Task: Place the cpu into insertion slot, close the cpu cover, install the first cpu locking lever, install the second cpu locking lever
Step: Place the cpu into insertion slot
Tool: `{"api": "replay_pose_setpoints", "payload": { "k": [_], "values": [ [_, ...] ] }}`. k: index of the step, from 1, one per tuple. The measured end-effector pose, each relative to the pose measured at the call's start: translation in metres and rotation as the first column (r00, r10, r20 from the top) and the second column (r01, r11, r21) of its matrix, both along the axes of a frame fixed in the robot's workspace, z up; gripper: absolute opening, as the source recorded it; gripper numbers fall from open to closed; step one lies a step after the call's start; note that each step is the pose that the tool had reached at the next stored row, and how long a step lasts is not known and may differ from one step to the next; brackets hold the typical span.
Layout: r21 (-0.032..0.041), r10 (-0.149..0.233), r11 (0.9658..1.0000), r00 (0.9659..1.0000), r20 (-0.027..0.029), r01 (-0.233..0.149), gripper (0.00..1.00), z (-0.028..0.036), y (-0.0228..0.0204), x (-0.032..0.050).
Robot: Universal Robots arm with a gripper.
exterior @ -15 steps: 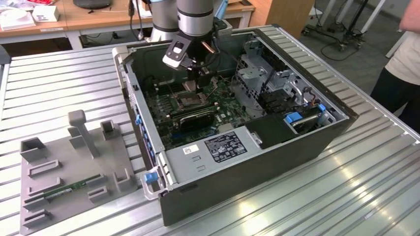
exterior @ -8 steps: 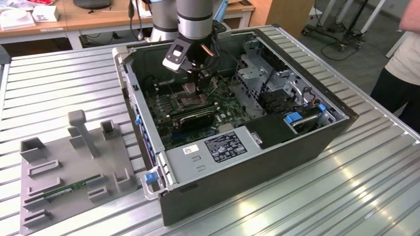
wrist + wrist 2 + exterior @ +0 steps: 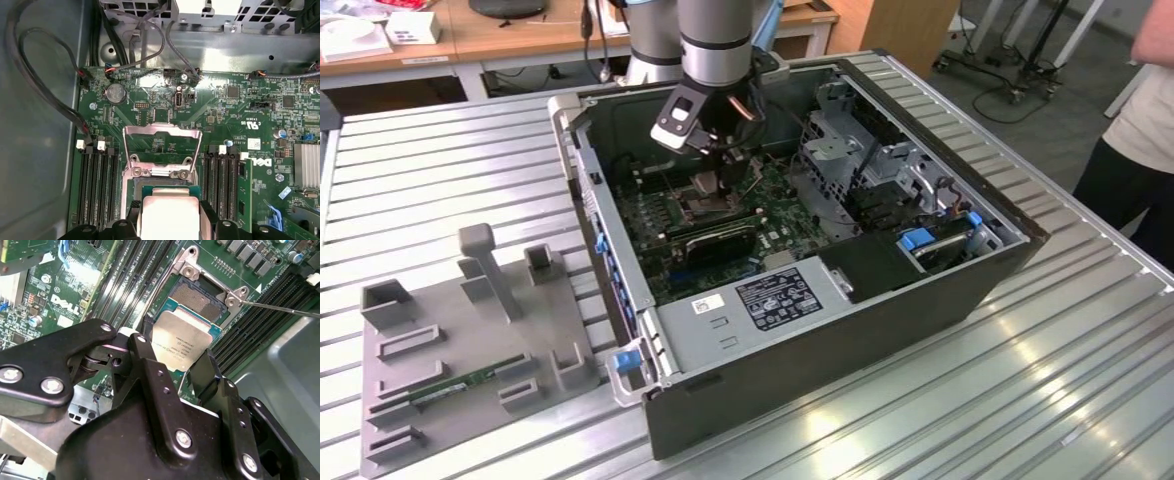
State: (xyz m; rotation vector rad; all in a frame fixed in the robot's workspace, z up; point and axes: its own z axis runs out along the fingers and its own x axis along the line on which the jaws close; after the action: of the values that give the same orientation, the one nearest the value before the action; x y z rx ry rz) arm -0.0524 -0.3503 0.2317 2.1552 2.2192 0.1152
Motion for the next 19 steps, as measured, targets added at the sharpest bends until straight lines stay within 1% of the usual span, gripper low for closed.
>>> {"api": "replay_pose_setpoints", "payload": {
  "k": [5,12,15,19],
  "values": [
    [0.0000,0.000,1.0000,1.0000,-0.0002,0.000,0.54,-0.0053,0.0001,-0.0003],
    [0.0001,-0.001,1.0000,1.0000,-0.0003,0.001,0.54,-0.0109,0.0008,-0.0011],
    [0.0000,-0.001,1.0000,1.0000,-0.0004,0.001,0.54,-0.0124,0.0013,-0.0015],
    [-0.0001,-0.001,1.0000,1.0000,-0.0004,0.001,0.54,-0.0126,0.0013,-0.0016]
  ]
}}
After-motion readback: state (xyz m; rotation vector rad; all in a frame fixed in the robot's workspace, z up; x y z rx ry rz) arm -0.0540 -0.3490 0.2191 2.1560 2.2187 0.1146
